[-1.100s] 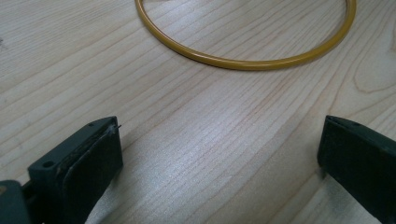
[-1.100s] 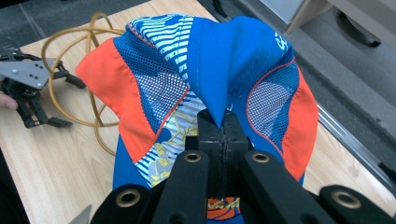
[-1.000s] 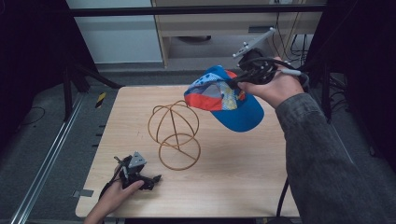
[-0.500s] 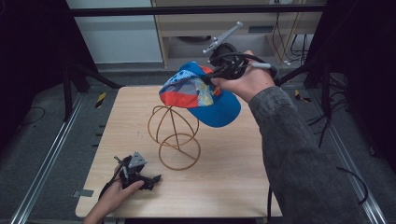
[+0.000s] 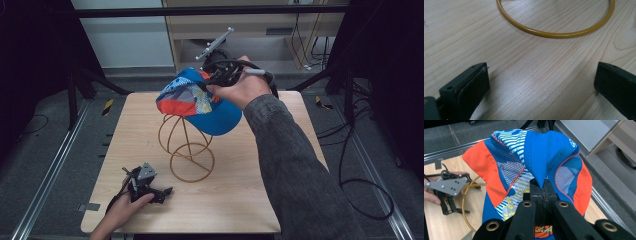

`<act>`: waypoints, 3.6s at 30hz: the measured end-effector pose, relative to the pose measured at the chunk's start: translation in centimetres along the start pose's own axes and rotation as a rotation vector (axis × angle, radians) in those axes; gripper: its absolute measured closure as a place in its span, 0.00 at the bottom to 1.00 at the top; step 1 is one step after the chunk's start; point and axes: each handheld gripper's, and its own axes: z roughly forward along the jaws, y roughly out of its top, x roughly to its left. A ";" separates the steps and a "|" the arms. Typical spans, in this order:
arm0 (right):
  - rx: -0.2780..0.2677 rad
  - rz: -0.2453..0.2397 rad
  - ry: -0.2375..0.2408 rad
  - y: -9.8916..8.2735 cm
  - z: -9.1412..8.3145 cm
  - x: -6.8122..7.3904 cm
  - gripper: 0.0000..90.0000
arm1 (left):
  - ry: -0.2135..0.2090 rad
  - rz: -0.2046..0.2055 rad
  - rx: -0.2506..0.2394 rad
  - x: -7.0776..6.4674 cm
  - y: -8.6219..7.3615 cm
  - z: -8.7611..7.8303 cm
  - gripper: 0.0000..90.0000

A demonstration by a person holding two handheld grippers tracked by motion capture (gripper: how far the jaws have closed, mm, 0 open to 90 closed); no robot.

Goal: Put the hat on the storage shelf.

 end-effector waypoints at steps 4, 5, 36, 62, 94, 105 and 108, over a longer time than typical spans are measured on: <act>-0.003 -0.009 0.007 0.4 0.7 0.5 1.00 | 0.001 -0.002 -0.002 0.0 0.0 0.0 0.00; -0.004 -0.010 0.008 0.5 0.8 0.6 1.00 | 0.002 -0.003 -0.001 0.0 0.0 0.0 0.00; 0.058 -0.068 0.129 1.4 6.1 4.0 1.00 | 0.007 -0.007 -0.001 -0.1 0.0 0.0 0.00; 0.070 -0.078 0.147 1.0 7.5 4.9 0.92 | 0.008 -0.009 -0.002 -0.1 0.0 0.0 0.00; 0.052 -0.015 0.126 0.1 6.6 4.9 0.52 | 0.008 -0.009 -0.002 -0.1 0.0 0.0 0.00; 0.054 -0.007 0.121 -0.2 6.3 5.2 0.38 | 0.009 -0.009 -0.002 -0.2 0.0 0.0 0.00; 0.057 -0.002 0.116 -0.2 6.2 5.2 0.33 | 0.009 -0.009 -0.002 -0.2 0.0 0.0 0.00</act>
